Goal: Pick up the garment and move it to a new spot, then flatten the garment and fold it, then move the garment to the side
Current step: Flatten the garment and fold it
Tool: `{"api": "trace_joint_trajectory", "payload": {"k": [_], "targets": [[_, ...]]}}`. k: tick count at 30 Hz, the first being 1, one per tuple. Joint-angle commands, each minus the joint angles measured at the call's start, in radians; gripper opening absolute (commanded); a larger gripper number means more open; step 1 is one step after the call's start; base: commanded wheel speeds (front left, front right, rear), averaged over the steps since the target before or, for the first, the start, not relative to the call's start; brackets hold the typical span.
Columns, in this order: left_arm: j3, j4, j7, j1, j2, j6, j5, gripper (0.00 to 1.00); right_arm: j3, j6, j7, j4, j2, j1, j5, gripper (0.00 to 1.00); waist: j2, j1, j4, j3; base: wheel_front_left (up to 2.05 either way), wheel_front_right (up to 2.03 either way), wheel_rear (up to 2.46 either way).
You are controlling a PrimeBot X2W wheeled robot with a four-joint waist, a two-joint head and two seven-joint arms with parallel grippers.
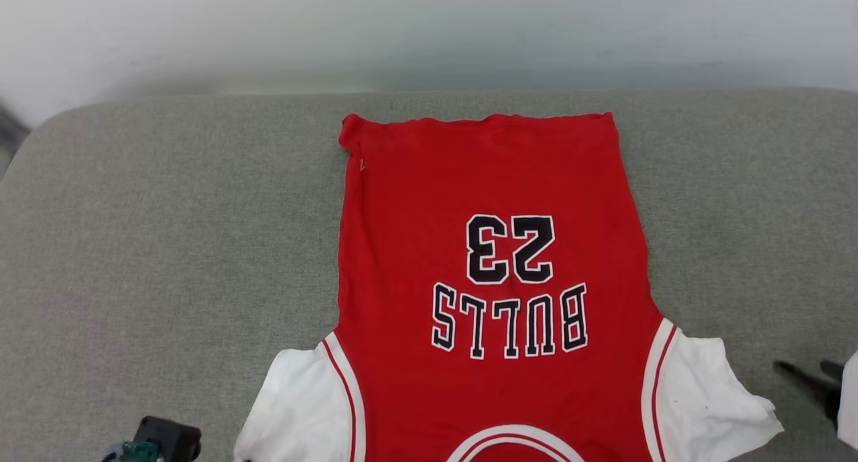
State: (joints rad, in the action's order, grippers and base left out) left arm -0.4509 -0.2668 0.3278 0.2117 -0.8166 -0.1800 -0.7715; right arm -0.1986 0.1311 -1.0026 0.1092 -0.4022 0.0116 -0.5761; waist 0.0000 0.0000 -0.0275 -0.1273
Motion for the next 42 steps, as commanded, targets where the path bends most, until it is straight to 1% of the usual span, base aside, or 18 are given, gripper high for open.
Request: {"api": "trace_joint_trajectory", "payload": {"k": [1,3,5,10,14,18,24,30,34,42], "targets": [[-0.003,-0.026,0.004,-0.019,0.001,-0.001,-0.003,0.00,-0.006,-0.001,-0.015,0.024,-0.002,-0.036,-0.012,1.00,0.0000,0.0000,-0.021,-0.026,0.00,0.00,0.00],[-0.005,-0.068,0.013,-0.023,-0.007,-0.007,0.007,0.00,-0.014,-0.001,-0.046,0.061,-0.001,-0.092,-0.028,1.00,0.0000,0.0000,-0.038,-0.054,0.00,0.00,0.00],[-0.013,-0.115,0.023,-0.039,-0.016,0.003,0.023,0.00,-0.020,-0.001,-0.079,0.087,-0.003,-0.156,-0.032,1.00,0.0000,0.0000,-0.061,-0.093,0.00,0.00,0.00],[-0.039,-0.216,0.063,-0.086,-0.036,0.017,0.069,0.00,-0.031,-0.001,-0.212,0.102,0.008,-0.351,-0.021,1.00,0.0000,0.0000,-0.138,-0.213,0.00,0.00,0.00],[-0.061,-0.265,0.080,-0.135,-0.019,0.027,0.106,0.00,-0.018,-0.001,-0.322,0.071,-0.010,-0.527,0.026,1.00,0.0000,0.0000,-0.201,-0.302,0.00,0.00,0.00],[-0.080,-0.296,0.090,-0.175,-0.003,0.034,0.136,0.00,-0.026,-0.001,-0.414,0.006,0.016,-0.702,0.084,1.00,0.0000,0.0000,-0.253,-0.375,0.00,0.00,0.00],[-0.107,-0.338,0.103,-0.231,0.016,0.056,0.169,0.00,-0.043,-0.001,-0.489,-0.113,0.000,-0.891,0.227,1.00,0.0000,0.0000,-0.329,-0.453,0.00,0.00,0.00],[-0.124,-0.357,0.099,-0.270,0.039,0.071,0.186,0.00,-0.072,-0.001,-0.524,-0.196,-0.030,-0.999,0.336,1.00,0.0000,0.0000,-0.387,-0.514,0.00,0.00,0.00],[-0.137,-0.348,0.092,-0.287,0.058,0.082,0.188,0.00,-0.081,-0.001,-0.532,-0.227,-0.034,-1.039,0.380,1.00,0.0000,0.0000,-0.410,-0.543,0.00,0.00,0.00],[-0.150,-0.310,0.073,-0.308,0.087,0.099,0.181,0.00,-0.066,-0.001,-0.549,-0.277,-0.019,-1.001,0.415,1.00,0.0000,0.0000,-0.436,-0.573,0.00,0.00,0.00]]}}
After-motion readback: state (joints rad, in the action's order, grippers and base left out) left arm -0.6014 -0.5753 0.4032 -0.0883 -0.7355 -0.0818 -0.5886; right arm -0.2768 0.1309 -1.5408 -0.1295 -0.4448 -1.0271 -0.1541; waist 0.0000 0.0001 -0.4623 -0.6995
